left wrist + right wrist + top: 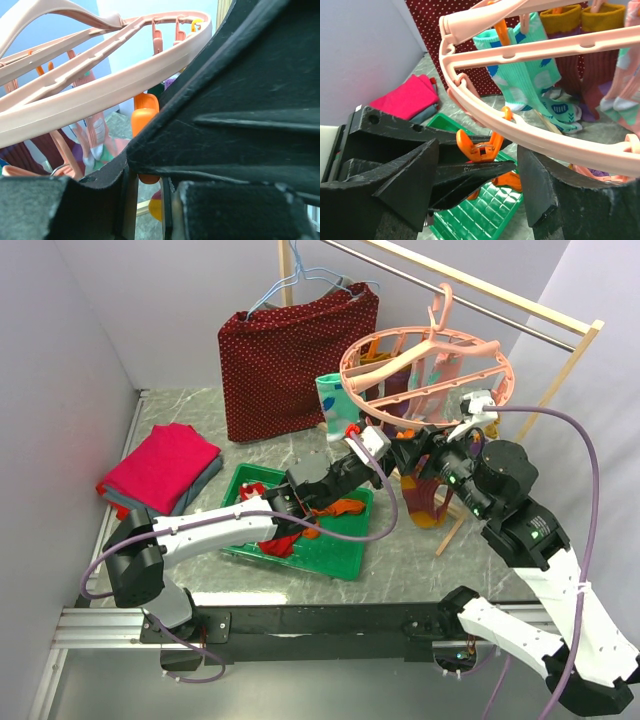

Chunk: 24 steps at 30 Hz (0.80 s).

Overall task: Clip the socks to the hanger
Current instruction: Open the clamp at the hanger.

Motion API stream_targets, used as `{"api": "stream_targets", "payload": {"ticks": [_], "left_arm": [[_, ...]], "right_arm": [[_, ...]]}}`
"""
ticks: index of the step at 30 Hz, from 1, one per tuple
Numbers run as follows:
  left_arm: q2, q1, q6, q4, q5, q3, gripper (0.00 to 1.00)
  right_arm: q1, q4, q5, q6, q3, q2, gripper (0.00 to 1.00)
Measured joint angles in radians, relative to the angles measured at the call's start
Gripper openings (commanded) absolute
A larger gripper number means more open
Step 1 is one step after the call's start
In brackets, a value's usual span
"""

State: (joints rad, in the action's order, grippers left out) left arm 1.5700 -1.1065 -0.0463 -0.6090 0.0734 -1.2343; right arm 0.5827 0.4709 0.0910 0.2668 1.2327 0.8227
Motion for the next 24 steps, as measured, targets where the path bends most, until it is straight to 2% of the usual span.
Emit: {"api": "stream_targets", "payload": {"ticks": [14,20,22,24], "left_arm": [[0.000,-0.004,-0.021,0.001,0.029,-0.010,0.06],[0.002,-0.011,-0.022,0.004,0.036,-0.021,0.06],[0.004,-0.013,-0.022,0.004,0.039,-0.022,0.08],[0.004,-0.013,-0.022,0.003,0.042,-0.022,0.14]], "right_arm": [[0.000,-0.050,0.035,0.006,-0.010,0.022,0.54],[0.001,-0.071,0.028,0.021,-0.010,0.027,0.38],[0.001,-0.071,0.031,0.023,-0.010,0.026,0.29],[0.001,-0.073,0.041,0.026,-0.010,0.026,0.21]]}}
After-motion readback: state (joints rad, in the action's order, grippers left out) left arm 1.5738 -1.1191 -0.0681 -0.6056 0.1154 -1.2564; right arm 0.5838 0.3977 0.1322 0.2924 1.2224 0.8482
